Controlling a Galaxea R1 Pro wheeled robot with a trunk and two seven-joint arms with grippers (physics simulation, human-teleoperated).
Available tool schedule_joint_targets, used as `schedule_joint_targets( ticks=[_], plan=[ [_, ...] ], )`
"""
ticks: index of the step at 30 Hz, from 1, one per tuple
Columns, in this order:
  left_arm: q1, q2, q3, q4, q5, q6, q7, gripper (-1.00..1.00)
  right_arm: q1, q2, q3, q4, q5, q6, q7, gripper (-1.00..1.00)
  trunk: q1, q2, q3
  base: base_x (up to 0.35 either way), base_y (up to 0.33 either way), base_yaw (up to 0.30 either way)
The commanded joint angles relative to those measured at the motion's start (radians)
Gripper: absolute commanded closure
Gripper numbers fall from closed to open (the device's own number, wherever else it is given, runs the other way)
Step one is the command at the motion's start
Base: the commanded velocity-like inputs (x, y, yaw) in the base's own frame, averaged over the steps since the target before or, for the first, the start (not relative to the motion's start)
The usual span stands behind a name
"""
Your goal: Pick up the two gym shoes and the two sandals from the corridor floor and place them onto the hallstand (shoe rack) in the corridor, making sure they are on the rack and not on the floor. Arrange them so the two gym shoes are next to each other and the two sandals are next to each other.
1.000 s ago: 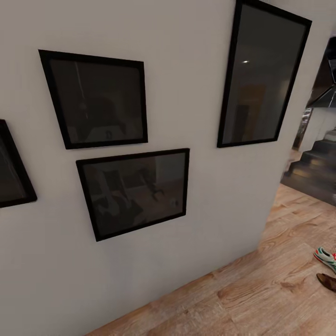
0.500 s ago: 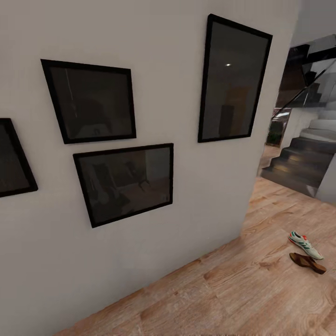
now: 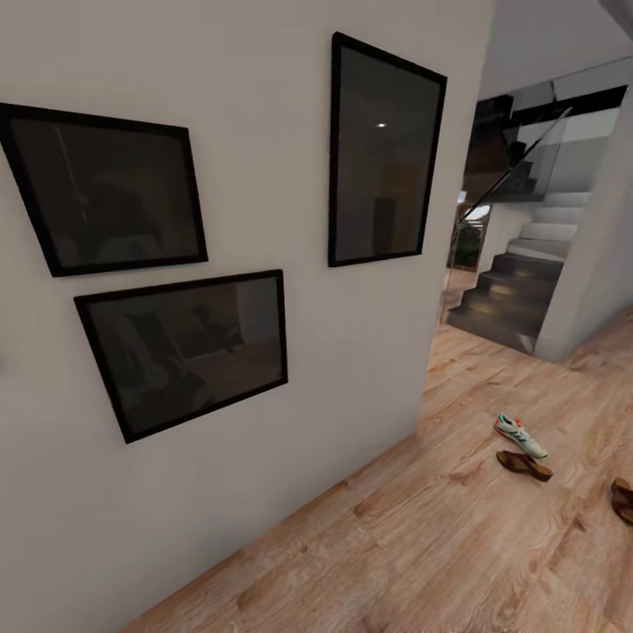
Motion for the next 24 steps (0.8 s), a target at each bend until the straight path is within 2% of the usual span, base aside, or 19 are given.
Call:
schedule_joint_targets(
  ticks=[1, 24],
  plan=[
    [0.000, 0.000, -0.001, 0.000, 0.007, -0.003, 0.000, -1.00, -0.001, 0.000, 0.000, 0.001, 0.000, -0.003, -0.001, -1.00, 0.000, -0.001, -0.001, 0.000, 0.000, -0.283],
    [0.000, 0.000, -0.001, 0.000, 0.007, -0.003, 0.002, -1.00, -0.001, 0.000, 0.001, 0.002, 0.000, -0.003, -0.001, -1.00, 0.000, -0.001, -0.001, 0.000, 0.000, -0.283]
  ],
)
